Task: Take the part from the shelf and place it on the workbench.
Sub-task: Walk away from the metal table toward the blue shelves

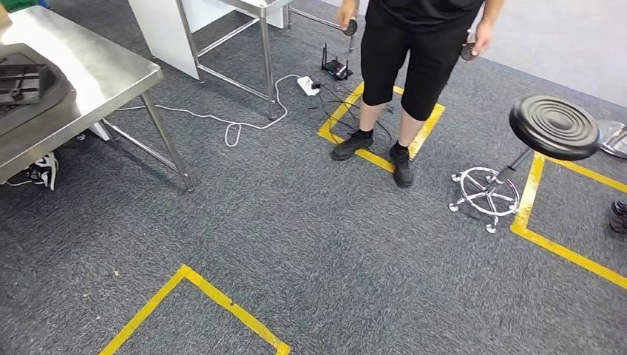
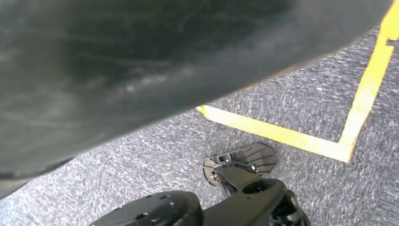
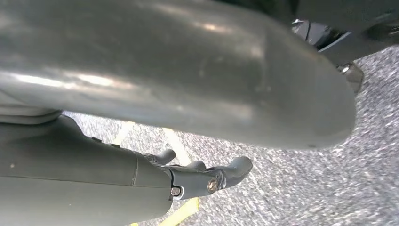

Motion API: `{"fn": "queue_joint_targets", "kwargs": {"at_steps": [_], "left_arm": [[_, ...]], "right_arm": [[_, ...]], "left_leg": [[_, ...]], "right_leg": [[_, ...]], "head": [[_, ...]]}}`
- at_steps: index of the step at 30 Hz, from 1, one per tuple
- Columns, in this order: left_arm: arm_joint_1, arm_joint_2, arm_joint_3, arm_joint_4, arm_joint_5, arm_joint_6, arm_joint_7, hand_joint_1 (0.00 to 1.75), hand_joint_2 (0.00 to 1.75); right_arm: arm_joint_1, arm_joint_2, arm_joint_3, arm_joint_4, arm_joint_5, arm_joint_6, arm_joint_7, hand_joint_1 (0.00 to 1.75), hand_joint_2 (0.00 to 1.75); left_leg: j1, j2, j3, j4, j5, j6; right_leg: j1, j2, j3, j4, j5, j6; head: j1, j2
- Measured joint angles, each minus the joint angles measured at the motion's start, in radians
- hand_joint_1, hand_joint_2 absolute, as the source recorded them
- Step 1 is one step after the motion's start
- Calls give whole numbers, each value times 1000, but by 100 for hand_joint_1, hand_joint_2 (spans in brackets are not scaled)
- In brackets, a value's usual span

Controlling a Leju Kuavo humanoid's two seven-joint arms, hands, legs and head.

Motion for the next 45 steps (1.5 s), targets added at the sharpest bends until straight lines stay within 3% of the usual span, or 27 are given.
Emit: {"fn": "queue_joint_targets", "kwargs": {"at_steps": [1,3,4,6,8,9,10,12,14,17,19,21,23,25,27,28,29,31,32,34,36,37,39,41,42,43,45], "left_arm": [[0,0,0,0,0,0,0,0,0],[0,0,0,0,1,0,-2,0,0],[0,1,0,0,1,0,-3,0,0],[-2,0,0,0,3,0,-7,0,0],[-4,-1,0,0,6,0,-15,0,0],[-4,-1,0,0,8,-1,-19,0,0],[-3,-1,0,0,10,-1,-22,0,0],[-2,0,0,0,11,-2,-25,0,0],[0,0,0,0,11,-1,-26,0,0],[0,0,1,0,12,-1,-27,0,0],[-1,0,1,0,12,0,-29,0,0],[-4,0,1,0,12,0,-29,0,0],[-5,0,1,0,12,1,-30,0,0],[-5,0,1,0,12,1,-31,0,0],[-4,0,1,0,12,2,-31,0,0],[-4,0,1,0,12,2,-31,0,0],[-4,-1,1,0,12,2,-31,0,0],[-4,-2,1,0,12,2,-30,0,0],[-4,-2,1,0,12,2,-30,0,0],[-4,-2,1,-1,11,3,-28,0,0],[-5,-2,1,-1,11,4,-28,0,0],[-6,-3,1,-1,10,4,-27,0,0],[-7,-5,1,-1,10,4,-28,0,0],[-5,-4,1,0,10,5,-28,0,0],[-4,-4,1,0,10,5,-27,0,0],[-2,-5,1,0,9,5,-27,0,0],[-1,-5,1,0,9,5,-27,0,0]], "right_arm": [[-1,0,0,0,0,0,0,0,0],[-6,0,0,0,0,0,1,0,0],[-7,1,0,0,0,0,3,0,0],[-5,1,0,0,0,0,7,0,0],[-3,0,0,0,0,0,11,0,0],[-2,1,0,0,0,0,11,0,0],[-3,1,0,0,0,0,12,0,0],[-3,3,0,0,0,0,12,0,0],[-2,3,0,0,0,0,11,0,0],[-2,3,0,0,0,0,10,0,0],[-3,3,0,0,0,0,9,0,0],[0,3,0,0,0,0,9,0,0],[3,3,0,0,0,0,9,0,0],[0,3,0,0,0,0,9,0,0],[-3,3,0,0,0,0,9,0,0],[-2,3,0,0,0,1,9,0,0],[-1,3,0,0,1,1,9,0,0],[-1,2,0,0,2,1,9,0,0],[-4,2,0,0,3,1,9,0,0],[-8,2,0,0,4,2,9,0,0],[-8,2,0,0,4,2,9,0,0],[-7,2,0,0,4,2,8,0,0],[-5,1,0,0,5,2,8,0,0],[-6,2,0,0,5,2,8,0,0],[-6,2,0,0,5,2,7,0,0],[-6,2,0,0,5,2,7,0,0],[-4,2,0,0,5,2,7,0,0]], "left_leg": [[-3,10,2,0,-2,-4],[-8,29,9,0,-9,-18],[-11,39,15,-3,-11,-25],[-8,51,29,-9,-15,-39],[-4,15,23,23,-44,-48],[-3,-15,3,70,-73,-49],[-3,-40,-27,136,-109,-48],[-5,-58,-91,258,-153,-47],[-4,-62,-101,255,-119,-45],[2,-109,-30,68,-13,-40],[0,-133,-10,14,2,-35],[-5,-114,-8,8,4,-23],[-4,-93,-5,0,10,-7],[-4,-69,-3,-4,11,3],[-6,-41,-3,-4,9,6],[-7,-27,-3,-4,7,6],[-7,-15,-2,-4,6,5],[-7,7,2,-4,2,0],[-10,17,6,-4,-2,-6],[-16,37,16,-5,-9,-20],[-16,57,30,-12,-14,-33],[-13,53,35,-10,-20,-39],[-9,11,21,42,-59,-46],[-9,-41,-37,170,-128,-45],[-9,-52,-71,234,-152,-44],[-10,-57,-95,273,-159,-43],[-8,-63,-90,236,-109,-40]], "right_leg": [[1,-26,41,-74,24,4],[6,-62,92,-165,54,-2],[10,-64,94,-173,60,-10],[7,-41,93,-177,68,-27],[-1,-18,102,-183,75,-42],[-5,-7,107,-185,77,-48],[-2,5,107,-185,78,-53],[3,33,108,-185,77,-58],[5,65,111,-183,76,-60],[7,108,112,-176,71,-54],[9,128,104,-172,69,-43],[5,140,93,-173,70,-31],[6,101,71,-143,55,-26],[7,44,17,-38,6,-30],[4,27,-51,89,-40,-28],[2,24,-65,114,-45,-22],[0,20,-58,98,-34,-13],[-3,-12,16,-38,14,4],[-1,-38,52,-105,37,7],[5,-67,89,-171,62,-4],[8,-47,89,-173,71,-22],[5,-34,92,-176,74,-29],[-4,-10,101,-181,78,-42],[-4,13,103,-182,79,-53],[-2,27,103,-181,79,-56],[0,43,104,-181,79,-57],[2,75,107,-180,78,-57]], "head": [[0,0],[-1,0],[-2,0],[-5,0],[-10,0],[-13,0],[-15,0],[-16,0],[-16,0],[-17,0],[-17,0],[-18,0],[-16,0],[-13,0],[-12,0],[-11,0],[-11,0],[-10,0],[-9,0],[-10,0],[-12,0],[-13,0],[-19,0],[-24,0],[-24,0],[-24,0],[-25,0]]}}
